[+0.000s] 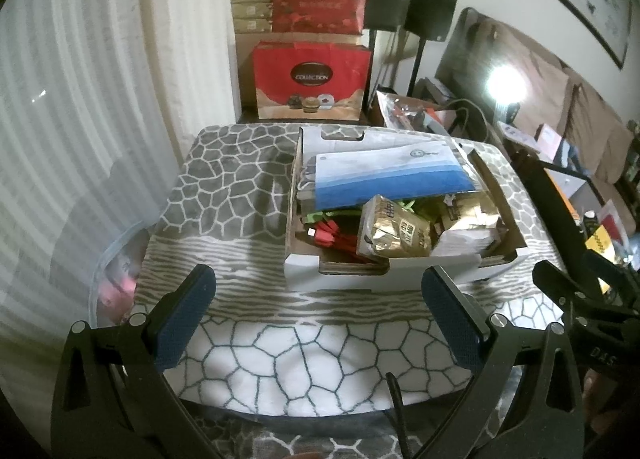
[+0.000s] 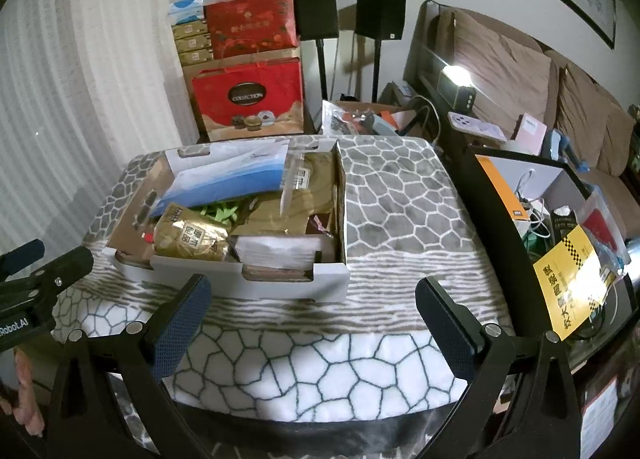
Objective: Organize objects
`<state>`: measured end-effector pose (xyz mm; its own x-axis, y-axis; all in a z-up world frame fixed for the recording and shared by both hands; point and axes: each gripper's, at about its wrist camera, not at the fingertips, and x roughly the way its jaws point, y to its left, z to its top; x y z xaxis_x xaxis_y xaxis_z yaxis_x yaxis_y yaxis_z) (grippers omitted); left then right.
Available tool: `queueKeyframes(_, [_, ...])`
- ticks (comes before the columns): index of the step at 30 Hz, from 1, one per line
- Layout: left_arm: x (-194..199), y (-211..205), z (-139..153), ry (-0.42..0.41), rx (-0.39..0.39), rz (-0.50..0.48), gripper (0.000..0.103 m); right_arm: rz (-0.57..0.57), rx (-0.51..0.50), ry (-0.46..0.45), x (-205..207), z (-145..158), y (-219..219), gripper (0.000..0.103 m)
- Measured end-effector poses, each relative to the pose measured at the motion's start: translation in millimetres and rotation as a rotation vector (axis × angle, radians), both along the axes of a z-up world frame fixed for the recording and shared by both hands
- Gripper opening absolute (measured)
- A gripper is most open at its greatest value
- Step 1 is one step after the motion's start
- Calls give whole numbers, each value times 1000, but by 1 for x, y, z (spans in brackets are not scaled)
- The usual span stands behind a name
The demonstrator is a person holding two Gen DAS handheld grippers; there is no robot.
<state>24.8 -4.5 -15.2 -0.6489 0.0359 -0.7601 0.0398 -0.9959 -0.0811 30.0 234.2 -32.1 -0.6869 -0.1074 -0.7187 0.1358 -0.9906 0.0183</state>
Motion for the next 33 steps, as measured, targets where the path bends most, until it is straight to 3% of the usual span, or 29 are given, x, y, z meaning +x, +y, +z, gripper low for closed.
queueKeyframes(33, [1,1,-3,-2,5,2,103,-11,-9,-8,3,-2,-5,103])
